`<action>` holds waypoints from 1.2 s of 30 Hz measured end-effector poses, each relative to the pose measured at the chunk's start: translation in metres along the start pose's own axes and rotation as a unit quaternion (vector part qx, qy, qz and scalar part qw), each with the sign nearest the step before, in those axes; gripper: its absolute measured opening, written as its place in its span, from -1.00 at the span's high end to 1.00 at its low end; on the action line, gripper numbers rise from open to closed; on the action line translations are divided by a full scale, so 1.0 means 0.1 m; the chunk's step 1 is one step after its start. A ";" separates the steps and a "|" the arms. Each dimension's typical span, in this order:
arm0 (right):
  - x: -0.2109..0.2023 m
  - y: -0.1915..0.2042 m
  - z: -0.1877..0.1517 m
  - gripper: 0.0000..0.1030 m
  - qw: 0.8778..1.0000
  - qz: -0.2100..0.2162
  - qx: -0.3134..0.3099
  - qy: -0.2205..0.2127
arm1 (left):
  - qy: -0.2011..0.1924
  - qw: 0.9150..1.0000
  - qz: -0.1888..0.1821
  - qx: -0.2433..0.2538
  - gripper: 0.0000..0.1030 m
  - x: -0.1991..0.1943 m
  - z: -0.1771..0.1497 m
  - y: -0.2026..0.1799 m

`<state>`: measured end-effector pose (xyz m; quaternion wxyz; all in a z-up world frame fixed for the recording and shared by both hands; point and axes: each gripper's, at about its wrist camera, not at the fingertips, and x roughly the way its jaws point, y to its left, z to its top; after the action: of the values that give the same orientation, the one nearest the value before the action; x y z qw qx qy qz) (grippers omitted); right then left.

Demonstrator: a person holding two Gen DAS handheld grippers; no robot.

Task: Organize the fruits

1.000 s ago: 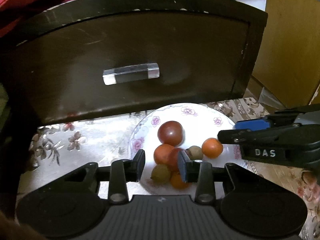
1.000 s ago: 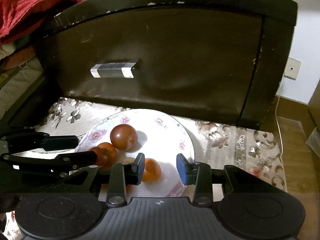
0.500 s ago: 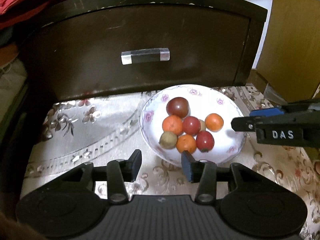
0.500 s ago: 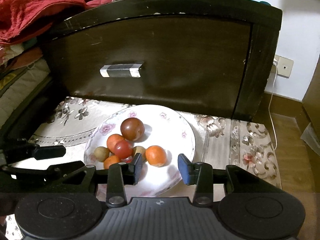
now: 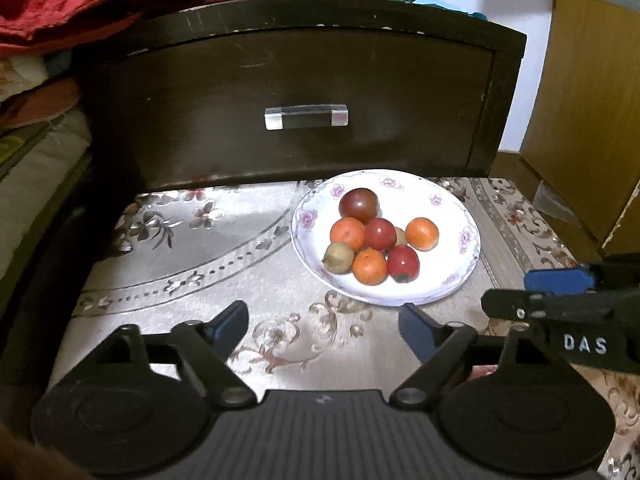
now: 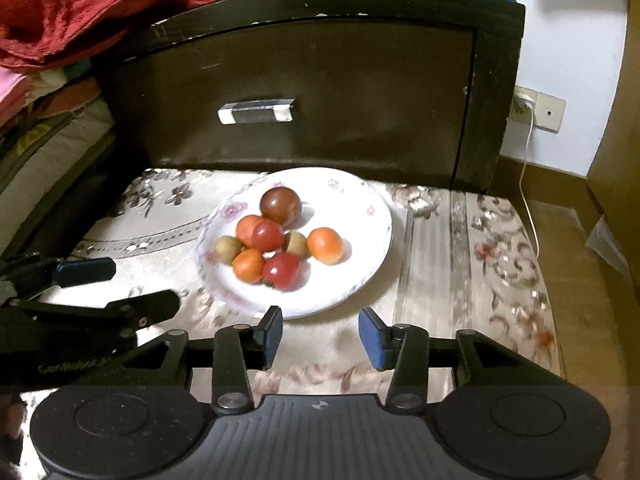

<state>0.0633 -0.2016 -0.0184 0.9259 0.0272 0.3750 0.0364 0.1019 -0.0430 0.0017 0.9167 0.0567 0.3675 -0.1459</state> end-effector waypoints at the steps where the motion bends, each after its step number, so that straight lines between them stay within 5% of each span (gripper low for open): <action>1: -0.04 0.02 -0.03 0.19 1.000 0.001 0.000 -0.001 | -0.001 1.000 0.004 0.002 -0.79 -0.03 -0.02 -0.01; 5: -0.16 0.08 -0.12 0.18 1.000 0.004 0.000 -0.004 | -0.006 1.000 0.024 0.008 -1.00 -0.12 -0.10 -0.04; 16: -0.37 0.15 -0.31 0.14 1.000 0.009 0.004 -0.005 | -0.006 0.998 0.067 0.012 -1.00 -0.31 -0.27 -0.09; 36: -0.57 0.21 -0.50 0.13 1.000 0.012 0.011 -0.003 | 0.007 0.997 0.071 0.012 -1.00 -0.53 -0.47 -0.16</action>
<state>-0.0132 -0.1849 -0.0131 0.9263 0.0416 0.3721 0.0431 0.0301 -0.0368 0.0045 0.9215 0.0948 0.3669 -0.0846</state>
